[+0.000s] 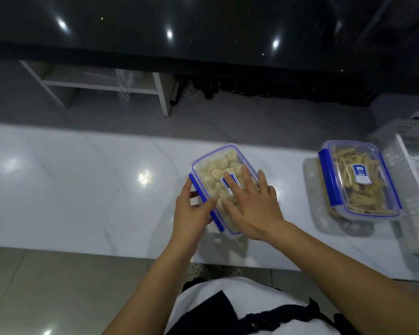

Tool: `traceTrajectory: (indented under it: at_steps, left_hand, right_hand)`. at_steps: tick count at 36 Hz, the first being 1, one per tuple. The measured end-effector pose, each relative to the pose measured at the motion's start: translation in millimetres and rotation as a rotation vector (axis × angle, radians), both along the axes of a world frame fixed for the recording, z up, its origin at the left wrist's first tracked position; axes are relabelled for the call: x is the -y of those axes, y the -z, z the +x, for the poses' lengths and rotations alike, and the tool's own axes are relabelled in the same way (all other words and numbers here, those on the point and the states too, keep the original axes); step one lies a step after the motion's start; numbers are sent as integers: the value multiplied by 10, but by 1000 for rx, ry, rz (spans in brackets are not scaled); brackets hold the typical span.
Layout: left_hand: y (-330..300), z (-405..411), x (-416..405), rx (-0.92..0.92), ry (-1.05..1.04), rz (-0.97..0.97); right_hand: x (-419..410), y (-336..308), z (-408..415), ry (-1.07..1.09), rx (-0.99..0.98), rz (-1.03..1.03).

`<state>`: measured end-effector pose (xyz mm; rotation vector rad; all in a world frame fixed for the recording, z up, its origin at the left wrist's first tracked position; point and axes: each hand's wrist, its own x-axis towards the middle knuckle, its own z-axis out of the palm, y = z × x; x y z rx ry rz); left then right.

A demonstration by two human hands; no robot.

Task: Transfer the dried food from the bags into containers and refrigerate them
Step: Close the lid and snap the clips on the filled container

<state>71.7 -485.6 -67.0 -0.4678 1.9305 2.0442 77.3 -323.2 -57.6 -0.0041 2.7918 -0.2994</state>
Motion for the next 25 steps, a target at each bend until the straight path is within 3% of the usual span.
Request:
traceTrajectory:
  at_steps: [3,9,12,14,20,25]
  left_hand:
    - [14,-2,-55,-21,82,-124]
    - [2,-84,-39,2,135,-172]
    - [3,-72,-1,42,142,-145]
    - [5,-89,18,78,150,-115]
    - [-15,-143,90,158,182,-80]
    - [-34,-228,218,165,263,-134]
  right_hand:
    - [36,-75,51,-4,52,4]
    - [-69,-292,-26,-87,199,-34]
    - [-226,-391,-63,159,7,-400]
    - [-382,-421,-152,360,-65,-538]
    - [-699,-330,-416,834,513,-1017]
    - [-701,-211,-360,858,459,-981]
